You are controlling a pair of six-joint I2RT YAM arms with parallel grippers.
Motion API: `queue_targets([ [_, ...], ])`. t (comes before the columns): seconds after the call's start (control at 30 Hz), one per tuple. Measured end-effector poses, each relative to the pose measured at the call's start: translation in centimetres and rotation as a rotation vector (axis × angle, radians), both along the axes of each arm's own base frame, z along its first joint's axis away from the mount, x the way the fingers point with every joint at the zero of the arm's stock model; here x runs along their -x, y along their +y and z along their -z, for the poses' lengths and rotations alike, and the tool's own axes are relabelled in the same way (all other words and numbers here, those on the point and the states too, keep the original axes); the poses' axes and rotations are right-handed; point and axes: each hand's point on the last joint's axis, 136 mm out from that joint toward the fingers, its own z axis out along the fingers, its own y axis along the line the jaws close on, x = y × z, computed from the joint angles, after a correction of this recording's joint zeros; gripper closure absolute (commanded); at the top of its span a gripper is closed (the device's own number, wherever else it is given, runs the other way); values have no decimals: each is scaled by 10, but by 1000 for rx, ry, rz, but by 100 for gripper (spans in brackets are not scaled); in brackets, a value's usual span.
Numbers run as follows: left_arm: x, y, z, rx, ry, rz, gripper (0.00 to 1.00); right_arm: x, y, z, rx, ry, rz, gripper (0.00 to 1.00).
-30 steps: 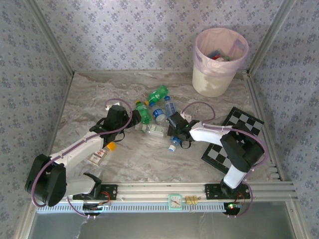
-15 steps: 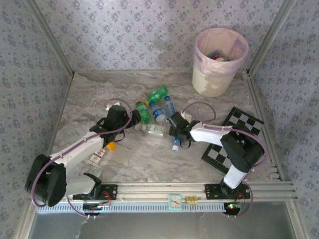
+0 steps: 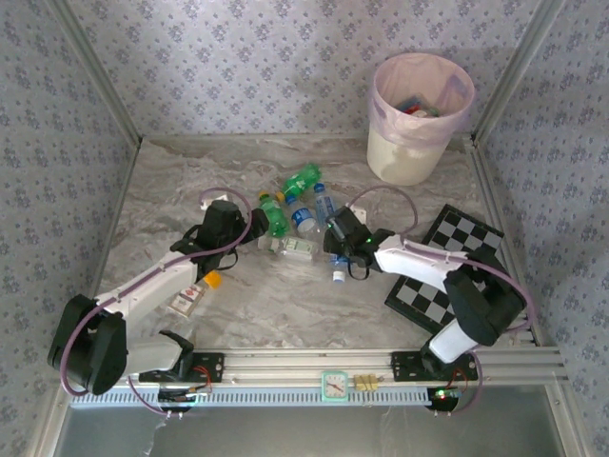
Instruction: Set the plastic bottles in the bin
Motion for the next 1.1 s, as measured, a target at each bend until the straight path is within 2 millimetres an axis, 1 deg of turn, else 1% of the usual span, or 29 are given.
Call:
queue_targets([
  [0.03, 0, 0, 0, 2, -1, -1, 0, -4, 1, -10, -2, -25, -11, 53],
  [0.13, -2, 1, 1, 5, 1, -3, 0, -21, 1, -50, -5, -120, -49, 53],
  [0.27, -3, 1, 5, 9, 9, 0, 0, -52, -2, -113, 3, -256, -81, 53],
  [0.37, -2, 1, 6, 10, 13, 1, 0, -74, -13, -164, 5, -362, -82, 52],
  [0.47, -2, 1, 6, 12, 14, 4, 0, -97, -37, -214, -3, -466, -55, 52],
  [0.53, -2, 0, 6, 14, 13, 6, 0, -110, -59, -244, -18, -531, -20, 52],
  [0.7, -1, 0, 8, 16, 19, 10, 0, -140, -121, -324, -60, -722, 93, 51],
  [0.77, -1, 0, 9, 19, 22, 9, 0, -151, -140, -348, -73, -787, 135, 51],
  [0.83, 0, -1, 10, 23, 25, 9, 0, -164, -154, -364, -88, -834, 174, 51],
  [0.9, 0, -1, 10, 24, 27, 11, 0, -179, -168, -372, -103, -865, 213, 52],
  [0.97, 0, -1, 10, 25, 27, 11, 0, -195, -178, -370, -114, -872, 244, 52],
  [1.03, 0, -1, 10, 24, 28, 11, 0, -213, -187, -362, -117, -864, 274, 52],
  [1.1, 0, -1, 10, 25, 27, 11, 0, -233, -196, -350, -120, -844, 303, 52],
])
